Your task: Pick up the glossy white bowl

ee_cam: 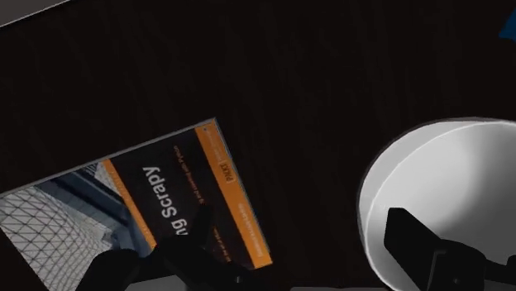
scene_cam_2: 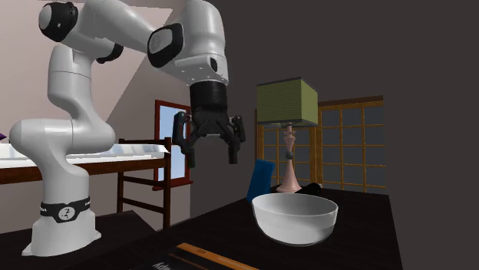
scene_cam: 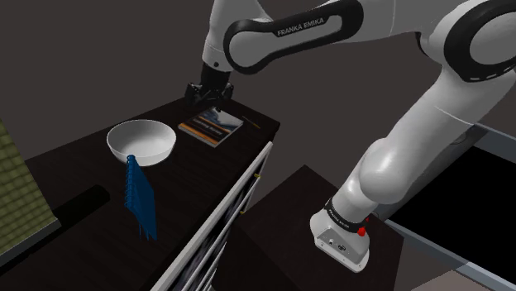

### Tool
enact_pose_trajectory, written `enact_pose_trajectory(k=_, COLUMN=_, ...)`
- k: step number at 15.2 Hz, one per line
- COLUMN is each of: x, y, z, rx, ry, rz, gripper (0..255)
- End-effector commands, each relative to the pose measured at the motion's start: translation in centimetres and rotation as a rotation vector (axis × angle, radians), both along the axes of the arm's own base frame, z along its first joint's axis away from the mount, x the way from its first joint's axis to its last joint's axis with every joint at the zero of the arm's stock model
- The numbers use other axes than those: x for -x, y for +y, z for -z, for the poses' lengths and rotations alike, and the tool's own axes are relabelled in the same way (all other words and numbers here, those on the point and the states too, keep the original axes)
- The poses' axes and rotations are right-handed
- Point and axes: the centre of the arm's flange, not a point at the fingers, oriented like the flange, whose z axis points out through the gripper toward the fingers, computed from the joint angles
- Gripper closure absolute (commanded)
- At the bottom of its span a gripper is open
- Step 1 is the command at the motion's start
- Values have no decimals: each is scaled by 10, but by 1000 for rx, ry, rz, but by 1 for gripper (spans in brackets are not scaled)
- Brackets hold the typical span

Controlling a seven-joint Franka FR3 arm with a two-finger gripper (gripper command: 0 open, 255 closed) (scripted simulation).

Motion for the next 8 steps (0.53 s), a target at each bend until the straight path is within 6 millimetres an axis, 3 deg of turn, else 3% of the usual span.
enact_pose_trajectory(k=1, x=-15, y=22, z=8, rx=-8, ry=-5, rz=1, gripper=0)
enact_pose_trajectory(k=6, x=-48, y=69, z=35, rx=-24, ry=-17, rz=2, gripper=0)
enact_pose_trajectory(k=8, x=-50, y=72, z=43, rx=-26, ry=-18, rz=2, gripper=0)
